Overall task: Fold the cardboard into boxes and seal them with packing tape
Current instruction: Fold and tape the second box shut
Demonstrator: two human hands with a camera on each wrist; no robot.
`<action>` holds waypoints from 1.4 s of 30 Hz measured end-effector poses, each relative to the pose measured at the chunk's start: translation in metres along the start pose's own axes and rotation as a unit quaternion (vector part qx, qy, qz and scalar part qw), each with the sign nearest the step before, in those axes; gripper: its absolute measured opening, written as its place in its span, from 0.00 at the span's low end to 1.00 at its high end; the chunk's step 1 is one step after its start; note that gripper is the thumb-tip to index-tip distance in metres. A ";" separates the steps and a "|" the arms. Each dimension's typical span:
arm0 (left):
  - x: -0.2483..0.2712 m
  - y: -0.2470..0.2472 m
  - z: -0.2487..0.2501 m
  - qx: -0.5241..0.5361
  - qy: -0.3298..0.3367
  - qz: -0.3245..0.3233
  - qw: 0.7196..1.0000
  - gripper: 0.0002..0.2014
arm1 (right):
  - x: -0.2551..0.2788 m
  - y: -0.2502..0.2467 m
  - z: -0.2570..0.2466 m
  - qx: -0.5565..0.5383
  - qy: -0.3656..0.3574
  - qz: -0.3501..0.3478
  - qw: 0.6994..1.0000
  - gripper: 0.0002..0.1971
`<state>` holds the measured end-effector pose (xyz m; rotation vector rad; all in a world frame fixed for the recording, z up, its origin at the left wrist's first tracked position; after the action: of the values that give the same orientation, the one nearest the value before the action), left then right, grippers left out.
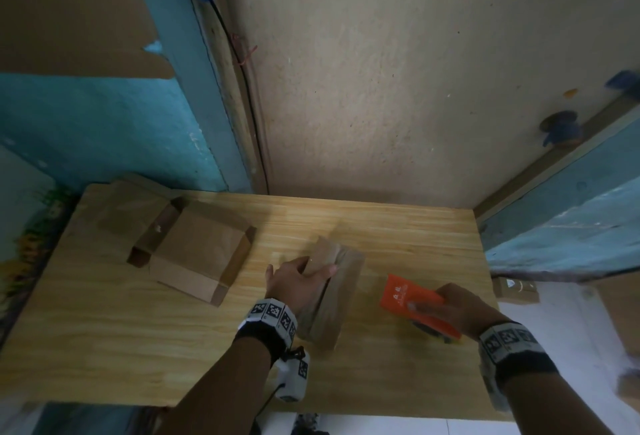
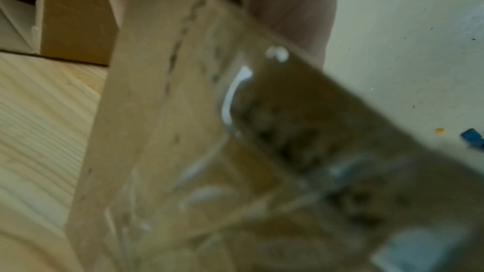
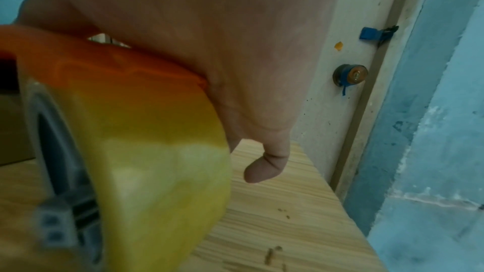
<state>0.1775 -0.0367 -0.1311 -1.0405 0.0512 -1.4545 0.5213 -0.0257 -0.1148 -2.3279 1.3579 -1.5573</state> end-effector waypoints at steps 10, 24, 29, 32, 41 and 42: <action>0.004 0.003 -0.003 0.037 -0.021 -0.006 0.999 0.45 | -0.012 0.006 -0.023 0.189 0.036 0.047 0.980 0.49; 0.002 0.007 0.001 0.100 0.016 -0.022 0.995 0.23 | -0.029 0.027 -0.047 0.169 0.069 0.053 0.982 0.56; 0.000 0.008 0.001 0.080 0.031 -0.030 0.996 0.24 | -0.027 0.028 -0.049 0.179 0.099 0.060 0.977 0.57; 0.000 0.007 0.003 0.077 0.037 -0.031 0.996 0.20 | -0.018 0.024 -0.060 0.215 0.094 0.080 0.969 0.49; -0.002 0.006 0.004 0.084 0.048 -0.028 0.995 0.26 | 0.000 0.023 -0.067 0.226 0.088 0.151 0.958 0.43; -0.003 0.006 0.005 0.079 0.049 -0.031 0.995 0.27 | 0.002 0.022 -0.069 0.228 0.086 0.158 0.957 0.43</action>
<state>0.1848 -0.0328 -0.1332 -0.8478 -0.0251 -1.5398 0.4552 -0.0121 -0.0893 -1.6549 1.1645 -1.7662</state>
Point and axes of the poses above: each hand's wrist, its own x-axis away from the middle knuckle, its own y-axis out of the palm, z = x × y, the point moved 10 cm from there along -x, towards the middle knuckle, and after that the axes turned 8 degrees about -x, right-handed, at the moved point
